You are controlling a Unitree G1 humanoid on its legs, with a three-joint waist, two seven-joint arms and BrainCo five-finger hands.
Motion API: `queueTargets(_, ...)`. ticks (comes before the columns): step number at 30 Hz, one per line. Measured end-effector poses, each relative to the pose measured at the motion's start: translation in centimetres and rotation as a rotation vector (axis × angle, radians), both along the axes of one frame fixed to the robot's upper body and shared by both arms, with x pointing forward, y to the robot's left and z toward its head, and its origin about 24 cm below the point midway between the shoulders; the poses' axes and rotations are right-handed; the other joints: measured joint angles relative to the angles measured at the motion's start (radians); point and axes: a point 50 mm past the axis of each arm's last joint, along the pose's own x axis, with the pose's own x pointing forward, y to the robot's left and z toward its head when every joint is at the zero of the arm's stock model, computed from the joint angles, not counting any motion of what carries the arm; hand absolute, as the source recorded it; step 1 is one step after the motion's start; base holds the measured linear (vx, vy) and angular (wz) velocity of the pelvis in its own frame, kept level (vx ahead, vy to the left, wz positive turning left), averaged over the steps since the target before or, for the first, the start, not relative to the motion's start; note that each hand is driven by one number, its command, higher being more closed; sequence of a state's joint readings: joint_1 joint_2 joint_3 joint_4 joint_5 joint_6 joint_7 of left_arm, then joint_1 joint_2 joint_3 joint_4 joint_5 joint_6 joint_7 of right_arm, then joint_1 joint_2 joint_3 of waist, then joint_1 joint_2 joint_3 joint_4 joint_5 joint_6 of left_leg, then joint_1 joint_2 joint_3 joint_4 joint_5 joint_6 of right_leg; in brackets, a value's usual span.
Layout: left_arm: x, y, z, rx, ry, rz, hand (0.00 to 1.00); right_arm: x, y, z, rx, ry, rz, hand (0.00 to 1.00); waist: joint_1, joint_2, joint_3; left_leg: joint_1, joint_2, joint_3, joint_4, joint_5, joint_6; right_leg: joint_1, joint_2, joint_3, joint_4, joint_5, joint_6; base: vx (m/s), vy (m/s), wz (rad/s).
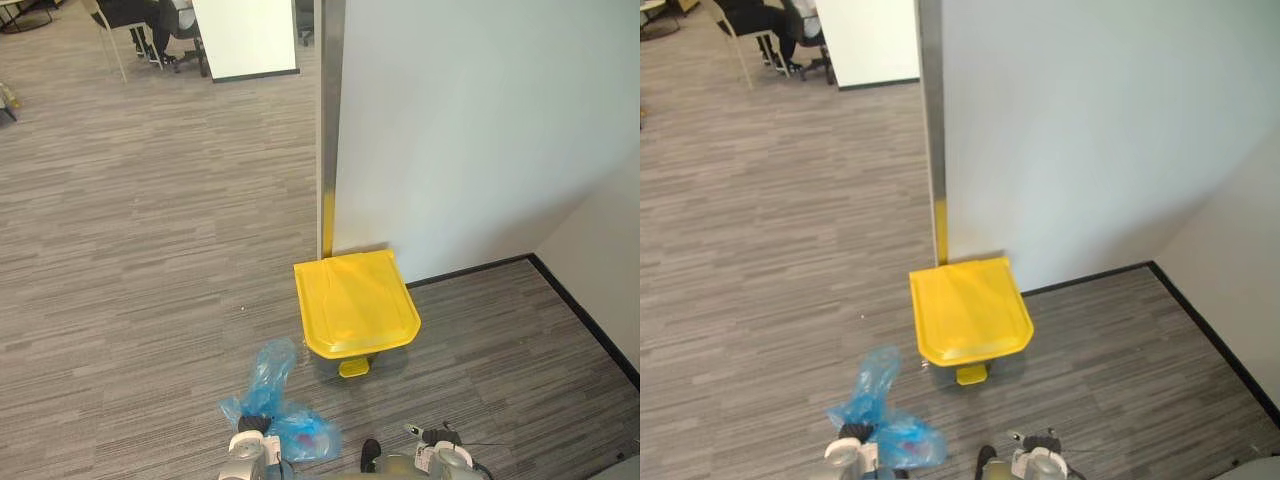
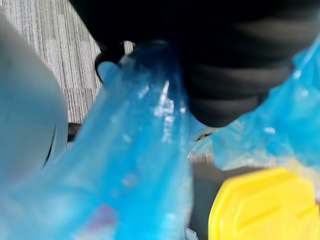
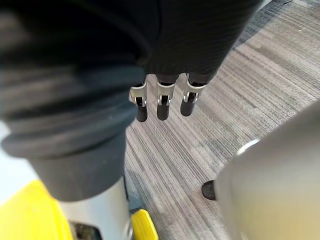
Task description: Gather rubbish on tea table into small bin, then transfer packed bag to large trash can.
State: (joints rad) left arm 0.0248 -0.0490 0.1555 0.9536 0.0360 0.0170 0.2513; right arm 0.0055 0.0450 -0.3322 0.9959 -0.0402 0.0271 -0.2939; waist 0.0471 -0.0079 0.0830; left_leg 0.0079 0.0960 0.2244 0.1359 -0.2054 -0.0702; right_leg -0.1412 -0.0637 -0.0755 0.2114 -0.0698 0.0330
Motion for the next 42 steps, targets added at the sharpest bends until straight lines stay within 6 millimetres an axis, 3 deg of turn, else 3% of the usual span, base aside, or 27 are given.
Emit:
queueTargets(4, -0.3, 0.1, -0.1, 0.005, 0.013, -0.001, 1.00, -0.8, -0.4, -0.2, -0.003, 0.016, -0.025, 0.00, 0.002, -0.001, -0.013, 0.028, -0.012, 0.008, -0.099, 0.043, -0.008, 0.040, 0.010, 0.009, -0.135, 0.063, 0.001, 0.05, 0.023, -0.09)
queueTargets(9, -0.6, 0.2, -0.4, 0.011, 0.039, -0.022, 1.00, -1.4, -1.4, -0.3, -0.015, 0.034, -0.063, 0.00, -0.005, 0.031, -0.014, 0.055, -0.016, -0.019, -0.122, 0.109, 0.000, 0.065, 0.031, 0.024, -0.171, 0.095, -0.003, 0.15, 0.029, -0.10)
queueTargets(15, -0.8, 1.2, -0.5, 0.028, 0.049, 0.003, 1.00, -1.0, -1.1, -0.3, -0.002, 0.036, -0.065, 0.00, 0.000, 0.010, 0.003, 0.095, -0.024, 0.005, -0.122, 0.099, 0.004, 0.102, 0.035, 0.060, -0.201, 0.095, -0.002, 0.09, 0.026, -0.18)
queueTargets(17, -0.8, 1.3, -0.4, 0.026, 0.047, 0.009, 1.00, -0.9, -1.0, -0.3, 0.000, 0.034, -0.064, 0.00, 0.003, 0.007, 0.005, 0.097, -0.023, 0.014, -0.111, 0.078, 0.010, 0.098, 0.032, 0.065, -0.189, 0.091, 0.003, 0.01, 0.045, -0.17)
queueTargets(19, -0.5, 1.2, -0.3, 0.025, 0.035, 0.008, 1.00, -0.6, -0.9, -0.2, -0.004, 0.025, -0.050, 0.00, 0.003, 0.005, 0.020, 0.092, -0.022, 0.014, -0.065, 0.032, 0.019, 0.064, 0.024, 0.067, -0.088, 0.038, 0.014, -0.03, 0.053, -0.11)
queueTargets(21, 0.3, 1.3, 0.1, 0.030, 0.004, 0.006, 1.00, -0.2, -1.0, 0.0, -0.013, 0.003, -0.038, 0.00, -0.003, -0.014, 0.044, 0.067, -0.029, 0.002, 0.039, -0.045, 0.040, -0.001, -0.009, 0.060, 0.122, -0.050, 0.039, -0.10, 0.027, 0.12)
queueTargets(22, 0.5, 1.3, 0.1, 0.030, -0.002, 0.007, 1.00, -0.1, -1.0, 0.1, -0.016, -0.003, -0.038, 0.00, -0.003, -0.015, 0.049, 0.062, -0.030, -0.005, 0.064, -0.065, 0.040, -0.022, -0.015, 0.054, 0.179, -0.057, 0.040, -0.09, 0.050, 0.13)
queueTargets(24, 0.6, 1.5, 0.2, 0.033, -0.003, 0.020, 1.00, 0.2, -1.3, 0.3, -0.021, -0.021, -0.044, 0.00, -0.007, -0.015, 0.077, 0.098, -0.027, -0.015, 0.130, -0.112, 0.062, -0.161, -0.035, 0.024, 0.468, -0.086, 0.026, -0.01, 0.060, 0.04)
queueTargets(26, 0.3, 2.0, 0.1, 0.043, 0.008, 0.022, 1.00, 0.6, -1.3, 0.5, -0.023, -0.038, -0.044, 0.00, -0.007, -0.018, 0.079, 0.123, -0.016, -0.013, 0.155, -0.145, 0.056, -0.213, -0.036, -0.012, 0.458, -0.094, 0.018, 0.13, 0.015, -0.03)
queueTargets(29, 0.5, 2.2, 0.2, 0.049, 0.003, 0.022, 1.00, 1.5, -1.1, 0.8, -0.023, -0.069, -0.043, 0.00, -0.009, -0.025, 0.100, 0.155, -0.005, 0.001, 0.197, -0.194, 0.044, -0.276, -0.018, -0.038, 0.263, -0.028, 0.027, 0.21, -0.059, 0.02)
queueTargets(31, 0.6, 2.4, 0.2, 0.050, -0.001, 0.036, 1.00, 1.6, -1.0, 0.8, -0.021, -0.068, -0.044, 0.00, -0.007, -0.036, 0.108, 0.170, -0.012, -0.002, 0.237, -0.240, 0.009, -0.265, -0.012, -0.054, 0.159, -0.015, 0.062, 0.36, -0.130, 0.12)
queueTargets(32, 1.3, 2.2, 0.4, 0.046, -0.013, 0.035, 1.00, 1.8, -1.1, 0.9, -0.023, -0.073, -0.056, 0.00, -0.005, -0.033, 0.128, 0.196, -0.012, -0.016, 0.260, -0.269, -0.013, -0.251, -0.019, -0.059, 0.176, 0.037, 0.066, 0.43, -0.142, 0.14)
queueTargets(33, 1.9, 1.8, 0.5, 0.036, -0.026, 0.030, 1.00, 2.6, -1.4, 1.2, -0.034, -0.093, -0.057, 0.00, -0.002, -0.002, 0.149, 0.199, 0.005, -0.024, 0.264, -0.268, -0.014, -0.251, -0.010, -0.071, 0.205, 0.010, 0.069, 0.33, -0.101, 0.18)
queueTargets(34, 2.4, 1.4, 0.7, 0.029, -0.039, 0.023, 1.00, 2.9, -1.7, 1.4, -0.042, -0.102, -0.064, 0.00, -0.006, 0.010, 0.160, 0.200, 0.009, -0.033, 0.262, -0.265, -0.009, -0.252, -0.007, -0.076, 0.217, -0.002, 0.067, 0.26, -0.095, 0.33)
queueTargets(36, 3.2, 0.7, 1.0, 0.017, -0.061, 0.010, 1.00, 3.1, -1.8, 1.5, -0.045, -0.108, -0.078, 0.00, -0.006, 0.013, 0.173, 0.200, 0.012, -0.055, 0.271, -0.253, 0.011, -0.251, -0.008, -0.079, 0.249, -0.011, 0.054, 0.36, 0.174, 0.47)
queueTargets(37, 3.0, -0.4, 0.9, -0.010, -0.063, -0.024, 1.00, 0.8, -2.5, 0.8, -0.054, -0.039, -0.121, 0.00, 0.002, 0.028, 0.095, -0.024, 0.044, -0.077, 0.462, -0.273, 0.013, -0.207, -0.085, -0.041, 0.168, 0.046, 0.048, 0.41, 0.524, 0.21)
queueTargets(38, 2.4, 0.2, 0.7, 0.009, -0.052, -0.014, 1.00, 1.3, -2.5, 0.9, -0.055, -0.045, -0.113, 0.00, 0.025, 0.018, 0.097, -0.002, 0.026, -0.067, 0.445, -0.301, 0.011, -0.213, -0.081, -0.014, 0.166, 0.044, 0.054, 0.30, 0.639, 0.07)
queueTargets(40, 1.5, 1.6, 0.4, 0.041, -0.017, -0.004, 1.00, 1.6, -1.2, 0.8, -0.023, -0.050, -0.098, 0.00, 0.022, 0.000, 0.088, -0.010, 0.011, -0.074, 0.445, -0.301, 0.012, -0.205, -0.074, 0.012, 0.164, 0.046, 0.053, -0.11, 0.151, -0.14)
queueTargets(42, 1.5, 1.7, 0.5, 0.044, -0.021, -0.004, 1.00, 1.8, -0.6, 0.8, -0.012, -0.053, -0.090, 0.00, 0.029, -0.007, 0.080, -0.030, 0.009, -0.078, 0.450, -0.301, 0.012, -0.208, -0.059, 0.035, 0.145, 0.048, 0.050, -0.09, 0.049, 0.10)
